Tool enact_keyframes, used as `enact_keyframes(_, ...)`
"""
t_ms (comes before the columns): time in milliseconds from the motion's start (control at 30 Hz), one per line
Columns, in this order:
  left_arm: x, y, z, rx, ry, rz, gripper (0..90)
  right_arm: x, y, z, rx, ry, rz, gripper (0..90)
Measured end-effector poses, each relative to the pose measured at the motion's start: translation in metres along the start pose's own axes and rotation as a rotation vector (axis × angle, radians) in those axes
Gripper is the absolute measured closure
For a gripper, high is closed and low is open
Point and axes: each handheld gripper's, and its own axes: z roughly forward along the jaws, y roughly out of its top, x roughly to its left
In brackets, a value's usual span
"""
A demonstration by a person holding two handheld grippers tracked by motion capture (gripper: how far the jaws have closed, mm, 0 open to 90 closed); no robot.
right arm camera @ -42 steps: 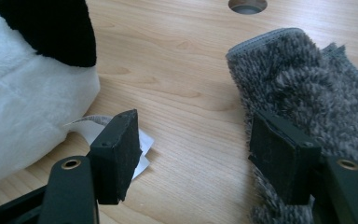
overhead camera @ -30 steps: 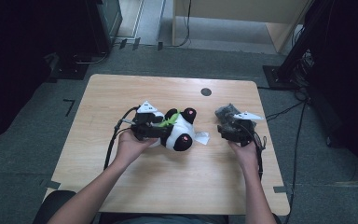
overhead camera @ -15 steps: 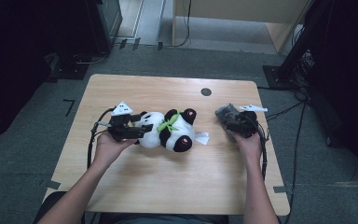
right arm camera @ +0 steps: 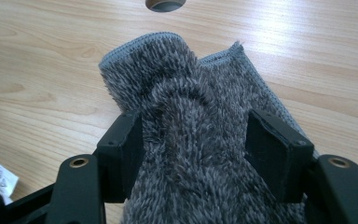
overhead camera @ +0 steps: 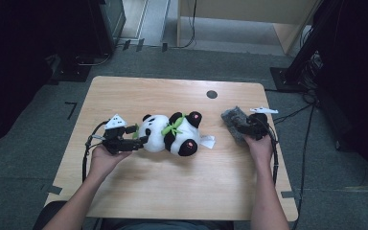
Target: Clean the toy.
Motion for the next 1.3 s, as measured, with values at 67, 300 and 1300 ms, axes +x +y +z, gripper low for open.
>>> enact_keyframes(67,0.001,-0.003,0.003,-0.003,0.002,0.011,28.5,0.0,0.001,0.001,0.0,-0.002,-0.007,37.6)
enact_keyframes(300,0.007,-0.007,0.013,-0.009,-0.024,-0.021,27.4,-0.002,0.001,0.011,0.04,0.007,-0.014,43.6)
enact_keyframes(1300,0.03,-0.016,0.033,0.027,-0.169,-0.161,15.3,-0.004,0.003,0.014,0.107,0.069,0.087,77.1)
